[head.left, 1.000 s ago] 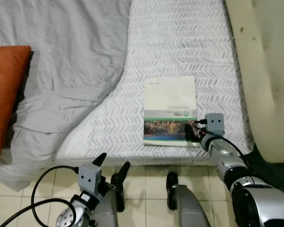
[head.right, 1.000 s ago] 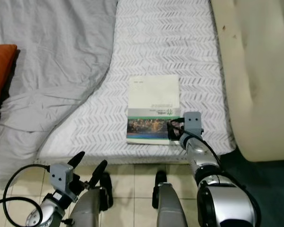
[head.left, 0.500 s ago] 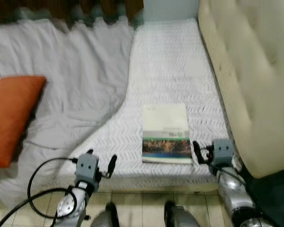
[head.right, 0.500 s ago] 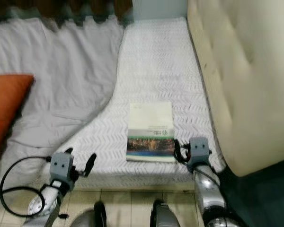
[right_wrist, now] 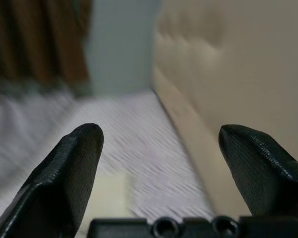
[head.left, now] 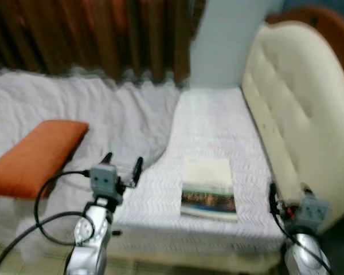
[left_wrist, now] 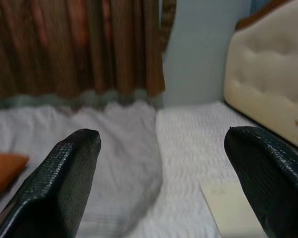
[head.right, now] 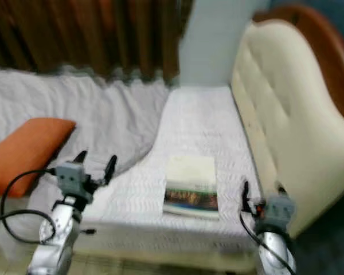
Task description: Clean up the room
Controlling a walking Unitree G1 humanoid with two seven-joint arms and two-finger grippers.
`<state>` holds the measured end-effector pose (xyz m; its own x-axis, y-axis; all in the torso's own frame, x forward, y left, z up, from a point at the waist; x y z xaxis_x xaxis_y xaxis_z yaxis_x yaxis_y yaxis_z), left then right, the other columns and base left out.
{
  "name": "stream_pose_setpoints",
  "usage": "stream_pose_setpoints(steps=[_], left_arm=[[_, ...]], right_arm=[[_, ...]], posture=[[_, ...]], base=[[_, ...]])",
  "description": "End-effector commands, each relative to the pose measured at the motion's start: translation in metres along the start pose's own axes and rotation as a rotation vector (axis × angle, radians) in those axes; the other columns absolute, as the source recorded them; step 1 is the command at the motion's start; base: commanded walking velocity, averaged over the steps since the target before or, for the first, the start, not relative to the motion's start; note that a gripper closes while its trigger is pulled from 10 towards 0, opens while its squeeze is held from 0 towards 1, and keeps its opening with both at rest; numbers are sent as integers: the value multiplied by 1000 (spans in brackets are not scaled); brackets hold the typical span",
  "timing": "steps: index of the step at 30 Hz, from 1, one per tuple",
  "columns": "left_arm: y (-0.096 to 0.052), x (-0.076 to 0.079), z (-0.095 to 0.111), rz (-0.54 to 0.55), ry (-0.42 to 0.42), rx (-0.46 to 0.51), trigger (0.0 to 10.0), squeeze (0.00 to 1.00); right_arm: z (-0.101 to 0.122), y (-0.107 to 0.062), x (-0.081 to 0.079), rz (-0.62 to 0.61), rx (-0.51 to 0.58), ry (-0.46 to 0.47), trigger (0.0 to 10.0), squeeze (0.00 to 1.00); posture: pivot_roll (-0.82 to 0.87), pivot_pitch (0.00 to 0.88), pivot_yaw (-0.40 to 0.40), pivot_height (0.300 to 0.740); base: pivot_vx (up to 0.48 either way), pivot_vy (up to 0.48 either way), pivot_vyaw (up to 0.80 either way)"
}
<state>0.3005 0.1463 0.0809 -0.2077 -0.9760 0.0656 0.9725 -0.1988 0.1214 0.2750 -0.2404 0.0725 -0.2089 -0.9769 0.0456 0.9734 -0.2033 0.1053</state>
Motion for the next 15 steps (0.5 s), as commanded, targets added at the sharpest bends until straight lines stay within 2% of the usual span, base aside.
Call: stream_pose_setpoints(steps=[1,4,6,7,15], left_arm=[[7,4,7,-29,-5,22,10000,0],[8,5,4,-32,-42,5,10000,0],[7,4,3,-30,-47,0,10000,0],[6,2,-4,-32,-48,-29,10000,0],[3,-9,-15,-26,-43,-88,10000,0]], right_arm=[[0,-2,-10,35,-15,30,10000,0],[-1,-1,-23,93,-38,9,10000,0],[-2,0,-25,106,-51,3,10000,0],[-4,4,-29,128,-75,-4,10000,0],[-5,9,-36,159,-108,-28,10000,0]], posture=[[-121,0,15,740],[-116,0,17,740],[-116,0,17,740],[-111,0,15,740],[-100,0,15,740]], base=[[0,480,0],[0,480,0],[0,480,0],[0,480,0],[0,480,0]])
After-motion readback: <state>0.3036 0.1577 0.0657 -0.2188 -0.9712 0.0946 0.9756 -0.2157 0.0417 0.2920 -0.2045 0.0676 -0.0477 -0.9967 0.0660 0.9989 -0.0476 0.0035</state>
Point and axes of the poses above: a point about 5 cm out from each wrist's last joint towards the gripper, its own y axis pointing out of the wrist towards the gripper, its own z axis along the axis of the wrist's last joint, x = y × z, the point moved 3 cm from there along y, pointing out of the wrist towards the gripper, and after that the axes turned 3 degrees about -y, right-handed, at the moved point
